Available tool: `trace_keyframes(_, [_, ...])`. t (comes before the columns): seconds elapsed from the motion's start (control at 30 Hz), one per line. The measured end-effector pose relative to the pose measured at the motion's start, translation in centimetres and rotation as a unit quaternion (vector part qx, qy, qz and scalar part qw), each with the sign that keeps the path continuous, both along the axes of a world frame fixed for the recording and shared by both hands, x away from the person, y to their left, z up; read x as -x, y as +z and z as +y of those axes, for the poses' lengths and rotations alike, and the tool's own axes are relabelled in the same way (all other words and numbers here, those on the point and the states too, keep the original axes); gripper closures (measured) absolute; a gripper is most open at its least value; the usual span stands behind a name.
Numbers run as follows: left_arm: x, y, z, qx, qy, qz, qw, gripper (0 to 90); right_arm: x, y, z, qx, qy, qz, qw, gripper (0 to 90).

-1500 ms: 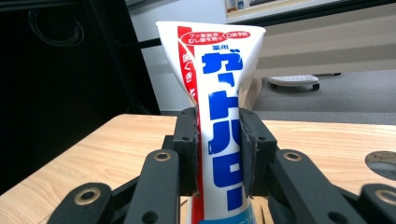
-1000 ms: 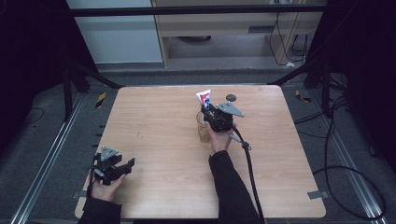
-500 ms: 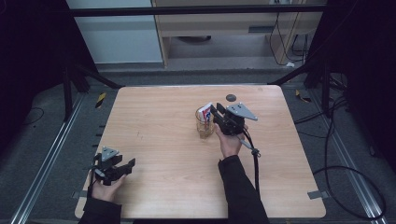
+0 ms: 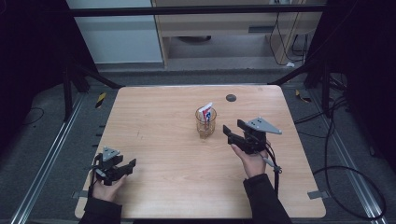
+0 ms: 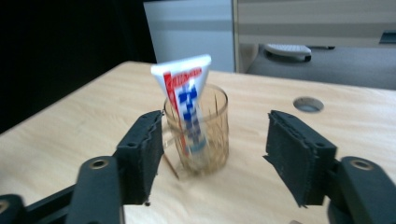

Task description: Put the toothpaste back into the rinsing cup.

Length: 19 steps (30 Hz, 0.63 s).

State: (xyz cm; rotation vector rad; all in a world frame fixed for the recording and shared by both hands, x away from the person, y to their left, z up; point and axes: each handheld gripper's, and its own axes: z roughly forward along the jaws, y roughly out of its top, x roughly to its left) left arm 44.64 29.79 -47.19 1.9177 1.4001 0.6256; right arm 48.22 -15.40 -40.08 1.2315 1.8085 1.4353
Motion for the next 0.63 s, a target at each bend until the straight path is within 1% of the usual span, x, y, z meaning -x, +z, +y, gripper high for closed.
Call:
trace_keyframes(0.1, [0.0, 0.0, 0.0, 0.001, -0.001, -0.002, 1.0, 40.6, 1.1, -0.4, -0.8, 0.012, 0.007, 0.008, 0.9999, 31.9])
trace_keyframes(0.23, [0.0, 0.0, 0.0, 0.002, -0.003, -0.002, 1.0, 40.0, 2.5, -1.5, -2.0, 0.022, 0.009, 0.027, 0.9994, 28.5])
trace_keyframes(0.33, [0.0, 0.0, 0.0, 0.001, -0.007, -0.002, 1.0, 39.3, 3.4, -2.3, -3.0, 0.032, 0.003, 0.04, 0.9987, 26.7])
trace_keyframes(0.4, [0.1, 0.0, -0.1, 0.001, -0.01, -0.004, 0.9999, 38.8, 3.8, -2.8, -3.7, 0.033, 0.001, 0.048, 0.9983, 25.7])
trace_keyframes(0.5, [0.1, 0.0, -0.2, 0.002, -0.013, -0.005, 0.9999, 37.9, 4.4, -3.4, -4.7, 0.047, -0.006, 0.057, 0.9973, 24.0])
trace_keyframes(0.63, [0.1, -0.1, -0.2, 0.003, -0.017, -0.007, 0.9998, 36.6, 4.9, -4.0, -6.3, 0.049, -0.014, 0.071, 0.9962, 21.9])
